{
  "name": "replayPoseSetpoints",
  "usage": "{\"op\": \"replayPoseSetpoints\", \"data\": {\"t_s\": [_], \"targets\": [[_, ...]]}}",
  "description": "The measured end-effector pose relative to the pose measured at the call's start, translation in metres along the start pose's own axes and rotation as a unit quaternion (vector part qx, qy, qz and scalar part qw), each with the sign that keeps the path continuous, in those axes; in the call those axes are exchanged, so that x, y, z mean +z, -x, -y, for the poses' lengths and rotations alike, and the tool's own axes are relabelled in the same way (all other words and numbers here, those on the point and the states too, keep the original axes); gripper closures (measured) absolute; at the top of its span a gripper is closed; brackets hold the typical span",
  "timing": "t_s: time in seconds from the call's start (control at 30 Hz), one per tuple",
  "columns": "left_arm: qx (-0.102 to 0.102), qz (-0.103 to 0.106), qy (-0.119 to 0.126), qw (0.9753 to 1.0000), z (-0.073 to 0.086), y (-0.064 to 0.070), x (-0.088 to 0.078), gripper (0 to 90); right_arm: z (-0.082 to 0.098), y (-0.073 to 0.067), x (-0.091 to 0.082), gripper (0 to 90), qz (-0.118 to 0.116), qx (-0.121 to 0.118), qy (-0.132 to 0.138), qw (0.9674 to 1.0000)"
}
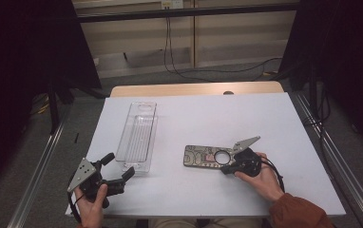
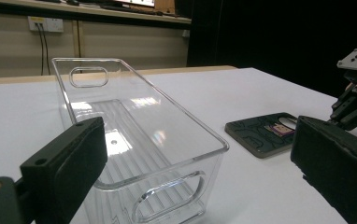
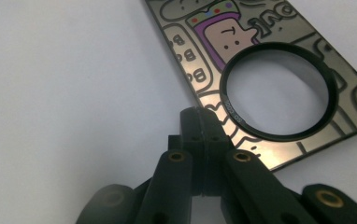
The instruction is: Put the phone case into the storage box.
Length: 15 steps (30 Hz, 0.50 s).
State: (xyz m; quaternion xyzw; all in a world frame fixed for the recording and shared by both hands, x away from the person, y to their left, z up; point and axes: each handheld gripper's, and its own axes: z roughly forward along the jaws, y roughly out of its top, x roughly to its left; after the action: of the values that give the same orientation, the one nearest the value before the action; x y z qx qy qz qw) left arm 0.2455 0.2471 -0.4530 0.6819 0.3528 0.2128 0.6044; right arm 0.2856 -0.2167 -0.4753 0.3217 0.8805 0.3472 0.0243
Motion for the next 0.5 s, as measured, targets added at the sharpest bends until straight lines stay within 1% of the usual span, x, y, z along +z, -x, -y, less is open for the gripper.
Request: {"op": "replayPoseSetpoints", "data": {"t_s": [0.03,0.07,0.1,0.17,0.23,0.27,0.33,0.37,0.4,0.43,0.47,0.5], "targets": [[0.000,0.000,0.000,1.0000,0.0000,0.0000,0.0000,3.9,0.0000,0.0000,0.0000,90.0,0.000,0.000,0.000,1.0000],[0.003,0.001,-0.003,1.0000,-0.0001,-0.0005,-0.0003,3.9,0.0001,0.0005,0.0005,90.0,-0.002,0.005,0.006,1.0000],[0.003,0.001,-0.003,1.0000,-0.0001,-0.0005,-0.0002,3.9,-0.0002,0.0020,0.0000,90.0,0.000,0.000,0.002,1.0000],[0.001,0.000,-0.001,1.0000,-0.0001,-0.0004,0.0000,3.9,-0.0003,0.0022,0.0001,90.0,0.001,0.000,0.003,1.0000],[-0.002,-0.001,0.002,1.0000,0.0000,0.0000,0.0004,3.9,-0.0008,0.0028,0.0000,90.0,0.005,0.000,0.002,1.0000],[0.000,0.000,0.001,1.0000,-0.0001,-0.0003,0.0001,3.9,-0.0008,0.0033,0.0002,90.0,0.004,0.000,0.004,1.0000],[-0.003,0.002,0.002,1.0000,0.0000,0.0005,0.0001,3.9,-0.0016,0.0051,-0.0007,90.0,0.010,-0.001,-0.002,0.9999],[-0.002,0.002,0.002,1.0000,-0.0001,0.0006,0.0000,3.9,-0.0016,0.0056,-0.0004,90.0,0.013,0.003,0.002,0.9999],[-0.002,0.002,0.002,1.0000,-0.0001,0.0005,0.0000,3.9,-0.0021,0.0065,-0.0012,90.0,0.012,0.005,-0.003,0.9999],[-0.003,0.000,0.004,1.0000,-0.0001,0.0001,0.0004,3.9,-0.0018,0.0074,-0.0005,90.0,0.012,0.004,0.002,0.9999],[-0.002,-0.001,0.003,1.0000,-0.0001,-0.0003,0.0003,4.0,-0.0023,0.0082,-0.0009,90.0,0.013,0.001,-0.002,0.9999],[-0.002,-0.001,0.003,1.0000,-0.0001,-0.0003,0.0003,3.9,-0.0023,0.0084,-0.0006,90.0,0.008,0.005,0.001,1.0000]]}}
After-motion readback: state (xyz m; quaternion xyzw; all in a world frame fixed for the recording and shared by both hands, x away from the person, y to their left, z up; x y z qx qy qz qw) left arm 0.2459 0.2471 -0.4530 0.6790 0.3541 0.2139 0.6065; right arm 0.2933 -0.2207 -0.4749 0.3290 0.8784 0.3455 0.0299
